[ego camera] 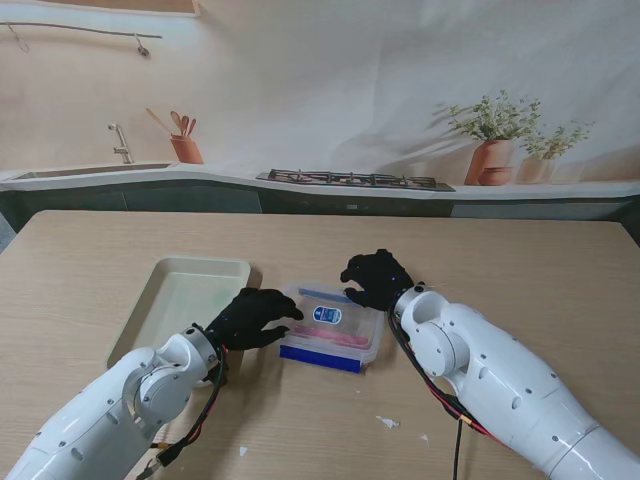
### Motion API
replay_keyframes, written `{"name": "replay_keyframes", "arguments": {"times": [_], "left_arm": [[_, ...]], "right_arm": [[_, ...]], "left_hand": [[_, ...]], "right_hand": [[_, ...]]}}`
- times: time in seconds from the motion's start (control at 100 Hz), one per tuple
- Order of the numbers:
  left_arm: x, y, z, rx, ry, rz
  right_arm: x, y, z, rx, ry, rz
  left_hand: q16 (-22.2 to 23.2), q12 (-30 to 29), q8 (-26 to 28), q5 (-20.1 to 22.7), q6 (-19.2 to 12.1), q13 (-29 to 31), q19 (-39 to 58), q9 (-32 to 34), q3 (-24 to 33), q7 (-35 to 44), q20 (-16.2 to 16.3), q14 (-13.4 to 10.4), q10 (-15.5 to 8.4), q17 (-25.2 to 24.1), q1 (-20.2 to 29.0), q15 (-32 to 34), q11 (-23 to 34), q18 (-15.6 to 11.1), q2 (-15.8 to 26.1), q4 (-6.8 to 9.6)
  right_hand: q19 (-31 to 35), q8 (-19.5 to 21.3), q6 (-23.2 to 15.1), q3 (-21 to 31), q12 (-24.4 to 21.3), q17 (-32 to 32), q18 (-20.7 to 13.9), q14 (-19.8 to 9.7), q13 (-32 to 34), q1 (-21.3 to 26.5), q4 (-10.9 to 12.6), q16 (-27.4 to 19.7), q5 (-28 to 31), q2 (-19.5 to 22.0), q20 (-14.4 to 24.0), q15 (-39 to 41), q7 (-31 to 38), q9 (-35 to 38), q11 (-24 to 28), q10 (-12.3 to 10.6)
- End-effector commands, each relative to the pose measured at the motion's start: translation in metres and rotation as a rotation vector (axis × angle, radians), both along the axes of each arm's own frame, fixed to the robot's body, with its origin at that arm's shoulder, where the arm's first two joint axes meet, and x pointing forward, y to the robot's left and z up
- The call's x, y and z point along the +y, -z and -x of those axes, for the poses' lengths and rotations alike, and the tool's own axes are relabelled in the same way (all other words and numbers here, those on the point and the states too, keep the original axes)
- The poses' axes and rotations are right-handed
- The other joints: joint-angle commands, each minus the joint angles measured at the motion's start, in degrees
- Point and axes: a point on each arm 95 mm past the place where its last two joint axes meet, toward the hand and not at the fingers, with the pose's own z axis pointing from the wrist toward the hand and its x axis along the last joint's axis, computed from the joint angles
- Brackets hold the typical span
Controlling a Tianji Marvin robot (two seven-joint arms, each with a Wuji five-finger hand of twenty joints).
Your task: Separate the bacon slices onto the tray
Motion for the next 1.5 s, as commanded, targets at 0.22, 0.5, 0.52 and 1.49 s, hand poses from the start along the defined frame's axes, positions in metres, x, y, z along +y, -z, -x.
{"name": "replay_keyframes", "arguments": {"times": [0.22,0.5,0.52,1.49], "left_arm": [[-0.005,0.002,0.011,-0.09,0.008,0.122],[-0.006,-0.028,0.022,-0.19,-0.074,0.28],[-0.005,-0.032,0.023,-0.197,-0.086,0.29],[0.037,-0.033,0.0,0.104,-0.302,0.106]], "right_arm": [[0.0,0.002,0.004,-0.023,-0.007,-0.033],[-0.004,-0.014,0.023,-0.081,-0.033,-0.086],[-0.005,-0.016,0.025,-0.087,-0.038,-0.088],[-0.055,-0.027,0.107,-0.149,0.021,-0.12]], "left_hand": [[0.39,1.22,2.14,-3.43,-1.13,-3.15,2.2,-4.75,1.88,5.02,0.94,0.39,-0.13,-0.74,-1.38,0.99,1.2,-0.52,0.31,0.54],[19.36,25.13,19.4,-5.14,4.73,2.55,12.21,4.07,-0.82,26.1,5.55,8.95,3.71,-1.46,-18.65,17.7,19.61,0.66,-0.9,1.55],[19.98,26.09,19.45,-4.15,5.31,3.08,12.64,5.05,-1.4,25.85,5.81,9.6,4.38,-1.5,-18.96,18.37,19.85,0.95,-0.83,1.52],[5.3,0.77,2.22,16.69,5.8,-7.26,-33.4,-1.19,-25.04,-1.56,10.32,2.91,2.57,-1.38,-10.45,-10.93,-2.9,-3.17,4.19,3.1]], "right_hand": [[-1.06,-0.96,0.69,1.25,-0.15,-0.56,0.11,-0.8,-1.28,-1.39,0.84,0.43,-0.28,-0.02,0.93,0.5,0.6,0.07,0.87,-0.54],[-1.06,-0.76,0.94,1.26,0.04,-0.11,0.26,0.19,-1.03,-3.2,0.88,0.79,0.61,-1.73,0.84,1.18,1.51,0.63,1.21,0.68],[-1.08,-0.64,1.02,1.22,0.04,-0.11,0.25,0.29,-1.04,-3.44,0.86,0.81,0.89,-1.79,0.82,1.21,1.74,0.69,1.22,0.74],[-0.85,9.67,3.89,-21.21,0.29,-0.46,1.77,4.05,1.54,-5.04,1.38,1.08,21.89,5.88,0.86,1.48,5.76,11.06,-1.33,3.74]]}}
